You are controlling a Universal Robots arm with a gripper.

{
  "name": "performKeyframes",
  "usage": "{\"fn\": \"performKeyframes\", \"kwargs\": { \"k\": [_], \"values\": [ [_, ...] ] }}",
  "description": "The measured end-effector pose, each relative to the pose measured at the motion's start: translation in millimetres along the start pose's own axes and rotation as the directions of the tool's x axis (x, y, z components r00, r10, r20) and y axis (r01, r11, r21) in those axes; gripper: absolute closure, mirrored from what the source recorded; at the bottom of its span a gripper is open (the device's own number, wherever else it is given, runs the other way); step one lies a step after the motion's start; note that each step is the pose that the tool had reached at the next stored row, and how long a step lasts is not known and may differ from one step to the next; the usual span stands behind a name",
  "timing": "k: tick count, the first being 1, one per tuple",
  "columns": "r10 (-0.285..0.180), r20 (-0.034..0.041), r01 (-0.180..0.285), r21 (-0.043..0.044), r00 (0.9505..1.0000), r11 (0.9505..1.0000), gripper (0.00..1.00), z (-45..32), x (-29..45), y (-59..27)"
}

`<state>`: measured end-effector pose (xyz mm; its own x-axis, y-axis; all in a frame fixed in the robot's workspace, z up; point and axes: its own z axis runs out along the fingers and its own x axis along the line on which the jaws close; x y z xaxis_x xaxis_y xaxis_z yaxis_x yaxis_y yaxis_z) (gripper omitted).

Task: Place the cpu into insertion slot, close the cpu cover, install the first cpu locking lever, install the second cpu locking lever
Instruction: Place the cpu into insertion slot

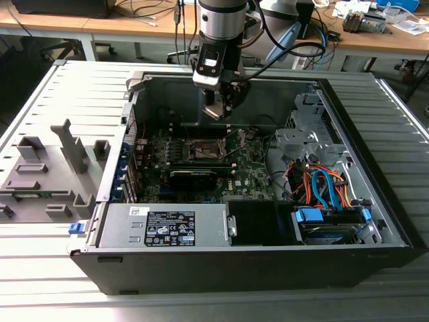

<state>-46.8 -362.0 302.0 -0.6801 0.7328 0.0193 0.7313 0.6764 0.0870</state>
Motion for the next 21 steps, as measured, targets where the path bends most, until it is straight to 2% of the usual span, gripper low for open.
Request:
{"fn": "performKeyframes", "kwargs": {
  "k": [14, 16, 21],
  "values": [
    [0.019, 0.0017, -0.019, -0.0004, 0.9998, 0.9998, 0.46, 0.0, 0.0, 0.0],
    [0.039, 0.0034, -0.039, -0.0008, 0.9992, 0.9992, 0.46, 0.0, 0.0, 0.0],
    [0.047, 0.0041, -0.047, -0.0010, 0.9989, 0.9989, 0.46, 0.0, 0.0, 0.0]
  ]
}}
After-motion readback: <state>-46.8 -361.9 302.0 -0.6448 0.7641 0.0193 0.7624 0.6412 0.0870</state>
